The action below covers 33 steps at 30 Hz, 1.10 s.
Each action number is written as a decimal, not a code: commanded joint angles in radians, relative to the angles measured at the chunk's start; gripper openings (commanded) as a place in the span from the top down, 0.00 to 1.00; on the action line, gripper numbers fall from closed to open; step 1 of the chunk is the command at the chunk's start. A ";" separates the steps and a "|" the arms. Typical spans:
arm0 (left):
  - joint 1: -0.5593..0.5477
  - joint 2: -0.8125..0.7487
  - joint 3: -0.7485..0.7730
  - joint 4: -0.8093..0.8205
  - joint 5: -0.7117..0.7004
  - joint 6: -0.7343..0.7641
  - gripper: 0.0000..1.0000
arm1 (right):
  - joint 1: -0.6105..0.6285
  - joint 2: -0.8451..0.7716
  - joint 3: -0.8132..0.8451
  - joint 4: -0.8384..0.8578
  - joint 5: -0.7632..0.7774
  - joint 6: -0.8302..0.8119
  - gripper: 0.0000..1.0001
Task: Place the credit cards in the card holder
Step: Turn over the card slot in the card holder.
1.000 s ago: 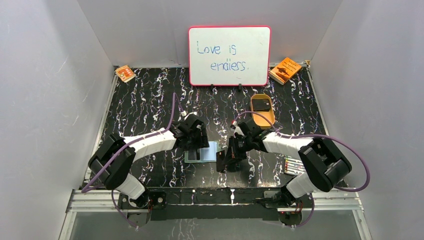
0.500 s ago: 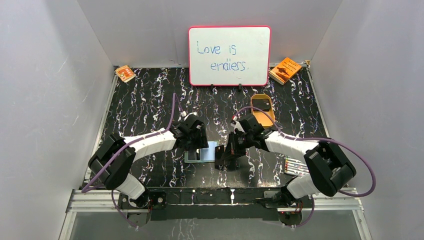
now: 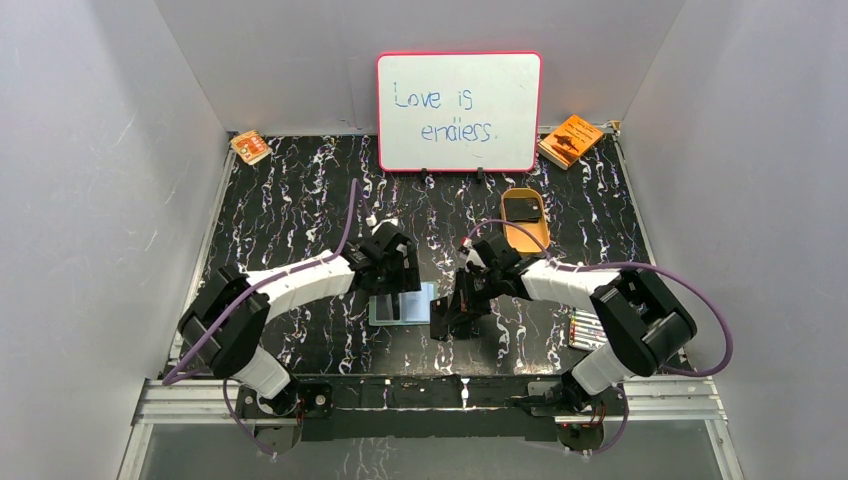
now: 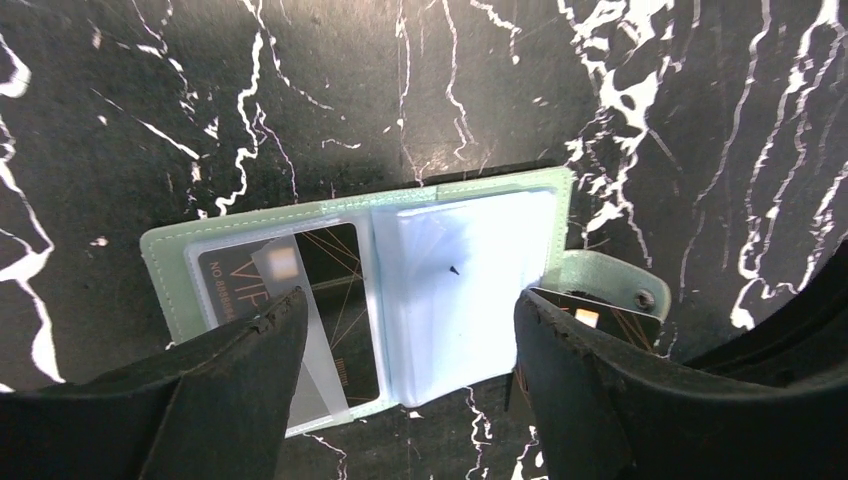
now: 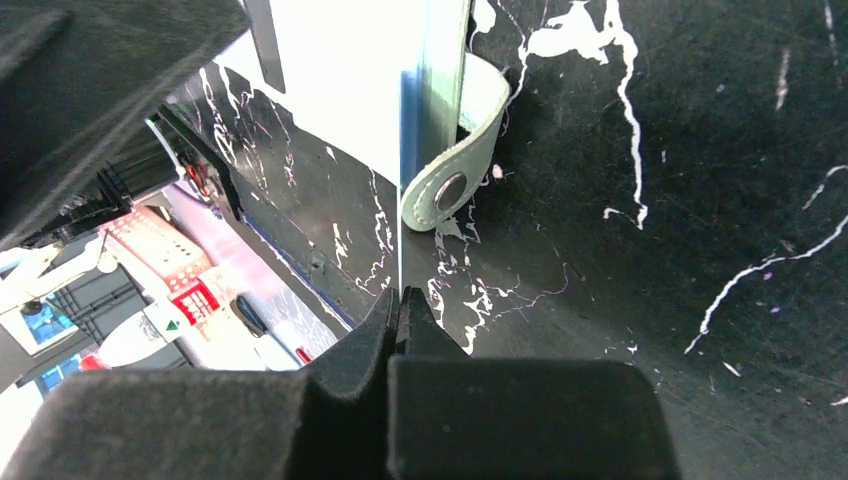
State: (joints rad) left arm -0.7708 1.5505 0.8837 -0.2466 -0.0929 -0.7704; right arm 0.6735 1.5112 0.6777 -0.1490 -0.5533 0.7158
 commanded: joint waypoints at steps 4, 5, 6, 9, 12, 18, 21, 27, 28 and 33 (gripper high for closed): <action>-0.018 -0.097 0.103 -0.131 -0.057 0.054 0.26 | -0.004 -0.115 0.049 -0.078 0.036 -0.025 1.00; -0.029 -0.090 0.111 -0.141 -0.066 0.057 0.26 | -0.005 -0.134 0.049 -0.099 0.050 -0.031 1.00; -0.038 -0.080 0.121 -0.153 -0.078 0.057 0.27 | -0.004 -0.152 0.048 -0.116 0.057 -0.035 1.00; -0.084 -0.025 0.155 -0.187 -0.114 0.061 0.31 | -0.003 -0.201 0.044 -0.162 0.081 -0.042 1.00; -0.120 0.042 0.189 -0.211 -0.145 0.061 0.35 | -0.004 -0.239 0.042 -0.198 0.096 -0.047 1.00; -0.168 0.155 0.258 -0.247 -0.221 0.080 0.36 | -0.004 -0.295 0.027 -0.225 0.101 -0.049 1.00; -0.175 0.200 0.268 -0.260 -0.239 0.083 0.37 | -0.005 -0.303 0.022 -0.224 0.096 -0.044 1.00; -0.180 0.260 0.252 -0.266 -0.248 0.079 0.36 | -0.004 -0.311 0.014 -0.210 0.093 -0.036 1.00; -0.180 0.268 0.248 -0.266 -0.248 0.078 0.37 | -0.004 -0.308 0.015 -0.209 0.093 -0.036 1.00; -0.181 0.279 0.228 -0.263 -0.252 0.072 0.49 | -0.004 -0.297 0.009 -0.197 0.089 -0.036 1.00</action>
State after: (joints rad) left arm -0.9482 1.7859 1.1347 -0.4580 -0.2932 -0.7067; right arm 0.6735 1.2228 0.6827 -0.3653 -0.4583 0.6807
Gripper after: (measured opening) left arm 0.562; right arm 0.017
